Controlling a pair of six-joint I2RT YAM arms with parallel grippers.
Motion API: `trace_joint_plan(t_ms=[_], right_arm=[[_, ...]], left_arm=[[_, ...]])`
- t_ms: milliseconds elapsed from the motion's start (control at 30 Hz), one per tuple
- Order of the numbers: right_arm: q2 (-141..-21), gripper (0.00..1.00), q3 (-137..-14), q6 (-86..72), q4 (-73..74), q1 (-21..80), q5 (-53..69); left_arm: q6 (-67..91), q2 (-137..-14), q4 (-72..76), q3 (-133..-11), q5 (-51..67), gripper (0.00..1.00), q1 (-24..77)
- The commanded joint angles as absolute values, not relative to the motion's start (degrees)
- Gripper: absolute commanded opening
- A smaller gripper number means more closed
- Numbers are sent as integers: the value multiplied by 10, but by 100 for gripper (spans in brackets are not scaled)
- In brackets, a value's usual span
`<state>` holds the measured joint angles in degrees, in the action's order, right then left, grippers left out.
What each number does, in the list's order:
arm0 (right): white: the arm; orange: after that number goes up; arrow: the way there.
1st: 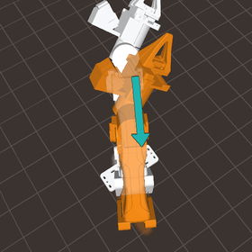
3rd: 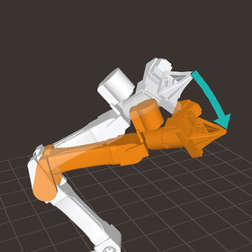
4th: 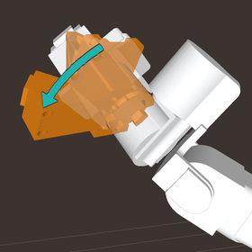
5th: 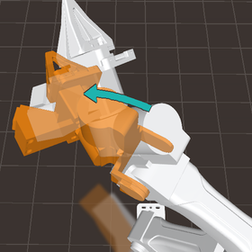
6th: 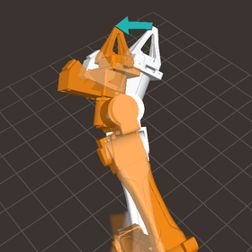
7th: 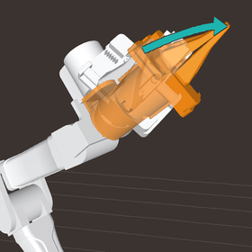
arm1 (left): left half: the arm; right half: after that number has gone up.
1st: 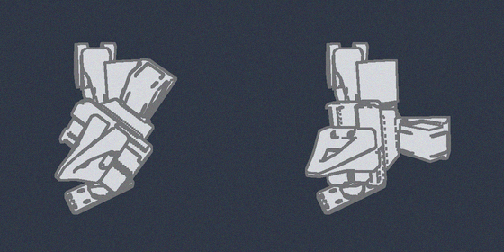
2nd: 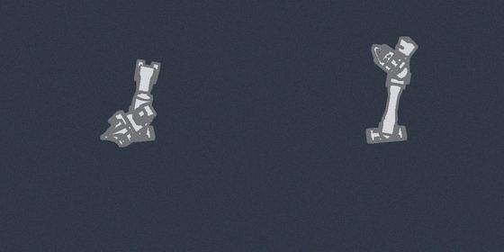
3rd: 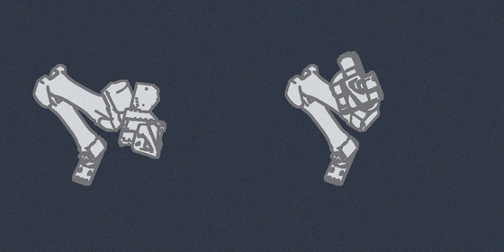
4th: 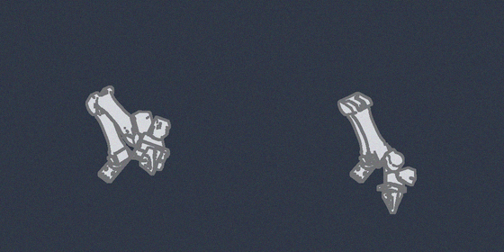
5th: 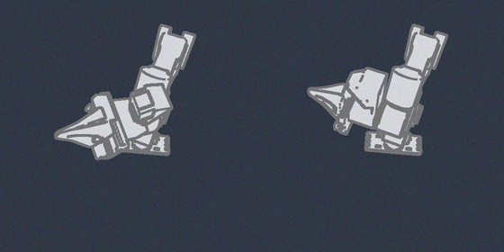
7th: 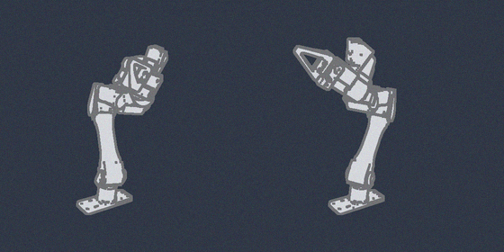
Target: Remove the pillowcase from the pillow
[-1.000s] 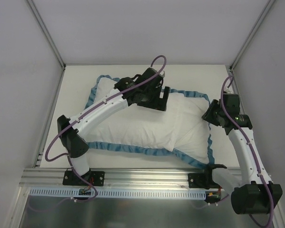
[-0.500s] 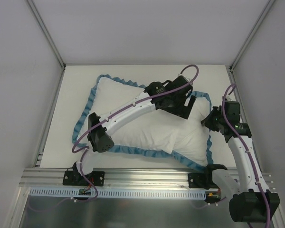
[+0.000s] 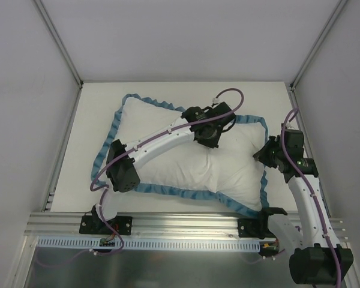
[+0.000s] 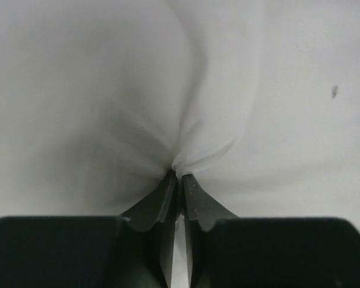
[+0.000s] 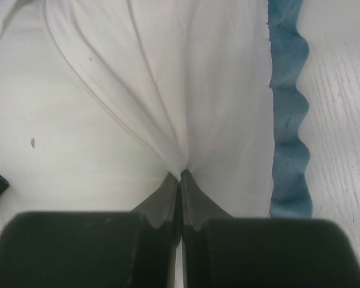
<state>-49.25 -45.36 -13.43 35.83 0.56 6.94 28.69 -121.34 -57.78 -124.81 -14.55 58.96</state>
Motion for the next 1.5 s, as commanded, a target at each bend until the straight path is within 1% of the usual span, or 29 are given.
trace_joint_plan(t_ms=[0,33,67,133,267,333,367,433,467,600,667,700,733,767,800,833,900,933,1067,1167,1200,1300,1367,1467], right_arm=[[-486,1,-439,-132,383,4,69],[-487,1,-434,-132,382,4,72],[-487,1,-433,-133,379,4,73],[-487,1,-429,-133,378,4,76],[-480,1,-424,-155,364,9,99],[-476,1,-415,-175,344,37,106],[-475,1,-411,-200,334,71,106],[-477,1,-401,-227,300,110,100],[-478,1,-398,-248,289,150,92],[-507,1,-417,-263,285,239,21],[-517,1,-425,-265,283,262,13],[-523,1,-425,-268,279,265,11],[-525,1,-425,-271,276,266,11],[-526,1,-423,-271,274,267,11],[-528,1,-424,-271,271,266,12],[-530,1,-423,-272,270,267,12],[-532,1,-424,-272,267,266,11],[-533,1,-424,-272,266,267,11],[-536,1,-425,-276,261,267,12],[-532,1,-434,-270,276,272,4],[-530,1,-436,-267,286,272,-18],[-513,1,-436,-263,295,272,-32],[-506,1,-431,-263,298,272,-40],[-504,1,-425,-263,301,272,-45]], left_arm=[[311,-1128,-618,-1159,-200,4,545],[313,-1099,-618,-1139,-208,1,527],[316,-1085,-619,-1103,-215,0,516],[325,-1036,-618,-1063,-230,0,492],[319,-957,-598,-948,-232,0,399],[309,-915,-592,-913,-229,0,366],[305,-903,-584,-904,-224,0,333],[292,-875,-575,-888,-209,0,304],[287,-869,-571,-885,-208,0,290],[267,-864,-570,-891,-187,0,289],[259,-863,-570,-898,-151,18,298],[254,-860,-571,-906,-147,30,308],[251,-857,-571,-911,-154,62,319],[251,-855,-571,-918,-165,74,335],[255,-850,-571,-935,-181,84,372],[258,-848,-571,-944,-195,97,393],[267,-855,-571,-981,-224,99,436],[271,-862,-571,-994,-229,99,475],[274,-920,-573,-1068,-246,95,548],[280,-989,-576,-1117,-243,91,573],[293,-999,-576,-1134,-234,90,574],[315,-1046,-581,-1154,-231,90,575],[330,-1083,-584,-1158,-229,93,575],[373,-1125,-591,-1158,-235,99,576]])
